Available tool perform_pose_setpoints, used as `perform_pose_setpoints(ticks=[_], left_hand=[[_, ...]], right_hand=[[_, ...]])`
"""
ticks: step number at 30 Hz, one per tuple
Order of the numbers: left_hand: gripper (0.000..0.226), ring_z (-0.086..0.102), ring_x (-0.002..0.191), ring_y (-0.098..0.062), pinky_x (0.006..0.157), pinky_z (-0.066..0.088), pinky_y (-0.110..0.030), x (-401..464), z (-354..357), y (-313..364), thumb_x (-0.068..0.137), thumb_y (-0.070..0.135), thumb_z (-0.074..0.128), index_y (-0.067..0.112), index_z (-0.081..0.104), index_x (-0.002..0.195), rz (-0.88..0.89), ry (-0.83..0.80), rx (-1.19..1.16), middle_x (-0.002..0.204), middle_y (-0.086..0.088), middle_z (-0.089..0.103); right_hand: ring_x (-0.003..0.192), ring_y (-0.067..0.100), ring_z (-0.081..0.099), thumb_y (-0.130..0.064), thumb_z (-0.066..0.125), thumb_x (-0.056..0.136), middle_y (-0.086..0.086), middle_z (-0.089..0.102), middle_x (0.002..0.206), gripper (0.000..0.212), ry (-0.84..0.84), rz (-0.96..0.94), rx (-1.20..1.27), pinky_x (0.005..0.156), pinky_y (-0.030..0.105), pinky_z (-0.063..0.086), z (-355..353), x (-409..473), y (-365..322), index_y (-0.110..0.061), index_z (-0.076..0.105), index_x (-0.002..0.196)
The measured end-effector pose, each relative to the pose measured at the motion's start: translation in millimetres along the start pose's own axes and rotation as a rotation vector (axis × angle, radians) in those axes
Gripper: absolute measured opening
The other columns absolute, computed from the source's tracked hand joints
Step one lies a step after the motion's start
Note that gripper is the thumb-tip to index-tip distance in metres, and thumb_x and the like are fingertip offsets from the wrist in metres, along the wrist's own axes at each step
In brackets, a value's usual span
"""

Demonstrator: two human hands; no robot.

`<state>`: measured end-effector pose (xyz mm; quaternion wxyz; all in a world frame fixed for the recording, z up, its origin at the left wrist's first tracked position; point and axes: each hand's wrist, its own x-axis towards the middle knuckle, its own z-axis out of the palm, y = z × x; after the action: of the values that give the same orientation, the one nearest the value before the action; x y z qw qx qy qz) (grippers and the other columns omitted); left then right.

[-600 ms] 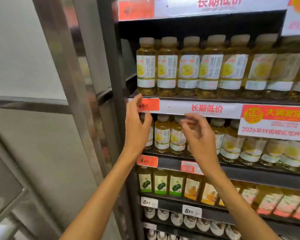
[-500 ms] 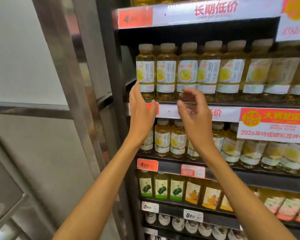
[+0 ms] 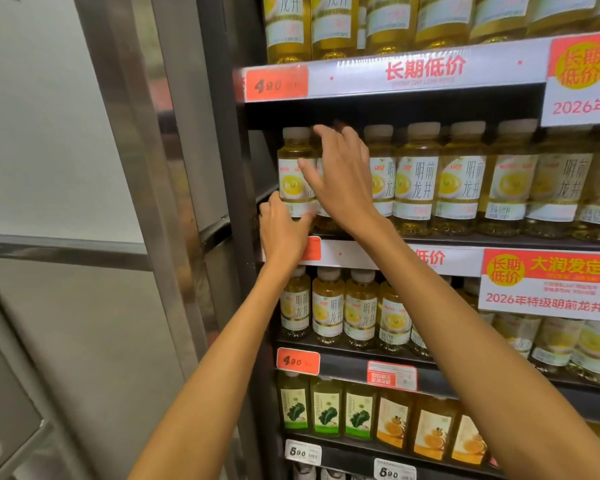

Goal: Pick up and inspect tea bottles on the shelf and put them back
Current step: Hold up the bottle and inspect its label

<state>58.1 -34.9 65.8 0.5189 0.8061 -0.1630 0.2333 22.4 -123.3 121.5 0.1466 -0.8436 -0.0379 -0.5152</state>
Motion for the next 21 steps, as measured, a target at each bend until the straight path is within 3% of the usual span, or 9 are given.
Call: perform_pose_setpoints(ticks=[4,7,10,14,19,21], left_hand=[[0.054,0.052,0.109,-0.021,0.088,0.042,-0.024,-19,1,2,0.085,0.027,0.069,0.01,0.046,0.132,0.067,0.115,-0.047,0.125,-0.011,0.048],[0.05,0.052,0.088,-0.004,0.073,0.037,-0.001,-30,-1,6,0.084,0.022,0.071,0.008,0.05,0.128,0.105,0.173,-0.076,0.119,-0.011,0.048],[0.05,0.049,0.083,0.011,0.07,0.035,0.007,-42,-6,9,0.084,0.019,0.073,0.008,0.052,0.128,0.141,0.207,-0.177,0.117,-0.005,0.046],[0.057,0.049,0.097,0.021,0.075,0.041,0.002,-67,-21,7,0.082,0.02,0.074,0.016,0.051,0.134,0.128,0.132,-0.376,0.119,0.002,0.045],[0.041,0.063,0.104,-0.004,0.077,0.053,-0.016,-111,-41,2,0.081,0.036,0.07,0.032,0.06,0.12,0.048,-0.036,-0.709,0.122,-0.002,0.059],[0.044,0.065,0.107,-0.013,0.083,0.056,-0.028,-132,-40,0,0.082,0.039,0.065,0.03,0.059,0.125,-0.027,-0.107,-0.769,0.122,-0.002,0.063]], right_hand=[[0.133,0.03,0.038,-0.038,0.052,0.096,0.015,0.051,0.136,0.054,0.013,-0.028,-0.04,0.111,0.039,0.024,5,4,-6,-0.006,0.043,0.138],[0.133,0.029,0.037,-0.035,0.056,0.094,0.015,0.047,0.139,0.055,0.029,0.02,0.114,0.111,0.039,0.028,2,-1,-10,-0.007,0.042,0.14],[0.128,0.022,0.043,-0.031,0.063,0.091,0.012,0.047,0.137,0.055,0.048,0.029,0.334,0.108,0.038,0.037,-6,-10,-13,-0.01,0.045,0.138],[0.118,0.013,0.053,-0.02,0.069,0.088,0.004,0.052,0.13,0.055,0.011,0.174,0.801,0.096,0.027,0.05,-26,-24,-15,-0.011,0.044,0.136],[0.1,0.019,0.068,-0.017,0.054,0.096,0.01,0.058,0.124,0.036,-0.226,0.41,1.342,0.084,0.035,0.057,-42,-41,-6,-0.017,0.046,0.131],[0.095,0.019,0.069,-0.016,0.047,0.099,0.01,0.061,0.119,0.03,-0.228,0.468,1.473,0.082,0.033,0.057,-44,-53,-4,-0.013,0.05,0.129]])
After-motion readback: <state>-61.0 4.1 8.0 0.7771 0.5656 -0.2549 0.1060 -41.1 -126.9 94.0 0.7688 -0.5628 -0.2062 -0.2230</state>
